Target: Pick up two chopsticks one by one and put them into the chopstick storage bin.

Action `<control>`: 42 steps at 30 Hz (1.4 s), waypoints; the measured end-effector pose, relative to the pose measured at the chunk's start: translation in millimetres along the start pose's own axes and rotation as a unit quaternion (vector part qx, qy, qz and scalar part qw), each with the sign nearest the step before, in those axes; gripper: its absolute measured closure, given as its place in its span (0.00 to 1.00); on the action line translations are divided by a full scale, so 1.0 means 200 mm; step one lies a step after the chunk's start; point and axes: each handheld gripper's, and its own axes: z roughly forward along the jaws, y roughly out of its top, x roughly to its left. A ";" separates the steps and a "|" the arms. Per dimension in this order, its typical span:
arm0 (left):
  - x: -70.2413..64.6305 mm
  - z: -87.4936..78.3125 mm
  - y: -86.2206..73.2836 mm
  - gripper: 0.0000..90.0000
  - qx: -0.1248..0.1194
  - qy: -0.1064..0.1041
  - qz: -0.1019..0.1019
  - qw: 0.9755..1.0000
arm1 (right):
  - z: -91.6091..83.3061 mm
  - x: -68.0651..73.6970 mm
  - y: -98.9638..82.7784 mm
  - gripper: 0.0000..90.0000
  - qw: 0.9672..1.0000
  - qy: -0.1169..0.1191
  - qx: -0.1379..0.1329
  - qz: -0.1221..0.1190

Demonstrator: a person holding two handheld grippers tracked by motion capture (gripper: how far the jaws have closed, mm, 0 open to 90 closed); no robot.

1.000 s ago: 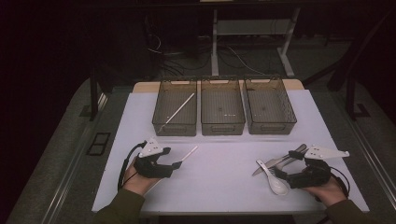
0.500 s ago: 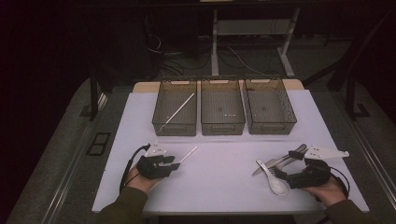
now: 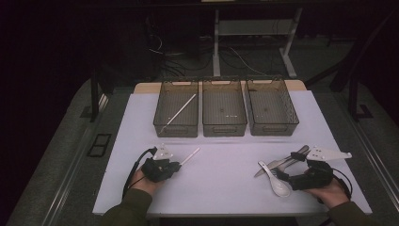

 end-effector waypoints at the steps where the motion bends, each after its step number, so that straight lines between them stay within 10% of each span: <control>1: 0.00 0.00 0.00 0.92 0.001 0.001 0.000 1.000 | 0.00 0.00 0.00 0.03 1.000 0.000 0.000 0.000; 12: -0.01 0.00 0.02 0.93 0.013 0.008 0.000 1.000 | 0.00 0.00 0.00 0.03 1.000 0.001 0.000 0.000; 42: 0.02 -0.14 0.08 0.93 -0.065 -0.015 -0.039 0.997 | 0.06 0.02 -0.01 0.03 1.000 -0.006 0.003 0.002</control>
